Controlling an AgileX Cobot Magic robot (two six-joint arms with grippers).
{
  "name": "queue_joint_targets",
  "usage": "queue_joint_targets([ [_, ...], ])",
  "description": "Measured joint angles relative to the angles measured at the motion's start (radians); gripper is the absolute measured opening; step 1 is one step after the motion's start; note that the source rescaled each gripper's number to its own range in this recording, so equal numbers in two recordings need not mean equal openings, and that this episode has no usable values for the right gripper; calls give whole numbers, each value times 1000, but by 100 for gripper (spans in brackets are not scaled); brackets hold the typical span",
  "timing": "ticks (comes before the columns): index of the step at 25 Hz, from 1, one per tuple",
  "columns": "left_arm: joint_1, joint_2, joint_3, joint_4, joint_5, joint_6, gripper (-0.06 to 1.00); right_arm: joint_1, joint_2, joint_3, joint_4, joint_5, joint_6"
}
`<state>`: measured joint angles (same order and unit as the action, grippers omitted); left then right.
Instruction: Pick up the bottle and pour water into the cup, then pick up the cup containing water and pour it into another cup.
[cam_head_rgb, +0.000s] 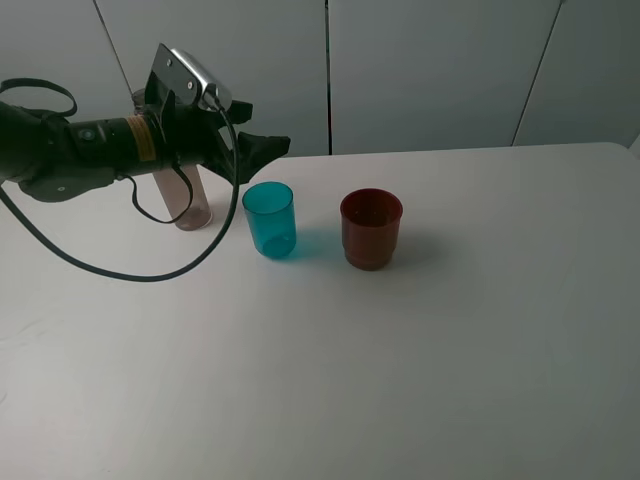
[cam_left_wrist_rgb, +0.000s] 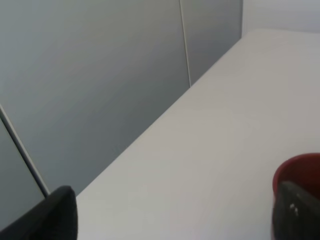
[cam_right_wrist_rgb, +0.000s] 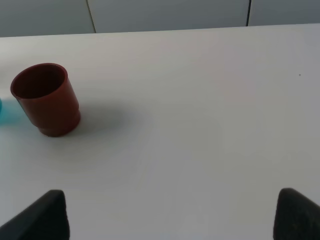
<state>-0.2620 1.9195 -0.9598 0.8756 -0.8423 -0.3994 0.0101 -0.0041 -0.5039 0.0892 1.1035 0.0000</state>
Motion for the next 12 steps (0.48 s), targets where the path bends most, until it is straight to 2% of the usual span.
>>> queue_joint_targets([
  [4,-26,-86,0,-2,97,-16,99,0,0,0,0,0,0],
  [7,-51,-169,0,-41,218,-30,99,0,0,0,0,0,0],
  [12,-96,-320,0,-156,520,-34,99,0,0,0,0,0,0],
])
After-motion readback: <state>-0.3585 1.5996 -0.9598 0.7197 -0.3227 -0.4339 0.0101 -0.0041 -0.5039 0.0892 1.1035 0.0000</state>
